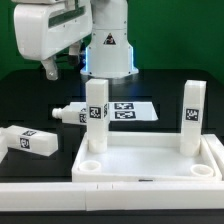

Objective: Assemble desk

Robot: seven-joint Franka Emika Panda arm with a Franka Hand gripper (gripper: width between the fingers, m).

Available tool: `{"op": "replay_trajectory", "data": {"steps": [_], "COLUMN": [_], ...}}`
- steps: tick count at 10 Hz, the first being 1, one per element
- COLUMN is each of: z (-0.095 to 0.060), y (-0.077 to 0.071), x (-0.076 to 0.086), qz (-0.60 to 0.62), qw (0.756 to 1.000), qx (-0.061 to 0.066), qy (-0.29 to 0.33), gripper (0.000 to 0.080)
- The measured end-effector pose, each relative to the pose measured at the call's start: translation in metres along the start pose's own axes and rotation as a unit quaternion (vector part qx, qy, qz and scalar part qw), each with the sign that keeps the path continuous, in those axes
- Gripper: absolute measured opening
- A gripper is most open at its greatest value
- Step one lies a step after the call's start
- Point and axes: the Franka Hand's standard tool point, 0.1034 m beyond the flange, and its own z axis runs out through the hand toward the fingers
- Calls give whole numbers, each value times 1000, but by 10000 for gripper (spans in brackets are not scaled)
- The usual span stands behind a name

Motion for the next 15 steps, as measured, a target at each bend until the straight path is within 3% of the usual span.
{"op": "replay_trajectory", "data": {"steps": [2,4,5,8,10,11,12,13,14,15], "z": [30,57,55,57,78,84,87,87,88,89], "y": [-21,-30,-33,-33,-51,-57,-59,-58,-52,-42], "x": [-6,-10,-10,-10,-8,0,6,5,0,-12], "qz": [13,15,17,17,40,42,38,38,31,2], "qw": [999,1000,1000,1000,998,997,997,998,999,999], "qx": [32,5,17,18,55,67,65,58,34,-35], "qy": [-2,5,4,3,-8,-12,-12,-10,-6,0], "gripper": [649,649,649,649,649,649,649,649,649,649]}}
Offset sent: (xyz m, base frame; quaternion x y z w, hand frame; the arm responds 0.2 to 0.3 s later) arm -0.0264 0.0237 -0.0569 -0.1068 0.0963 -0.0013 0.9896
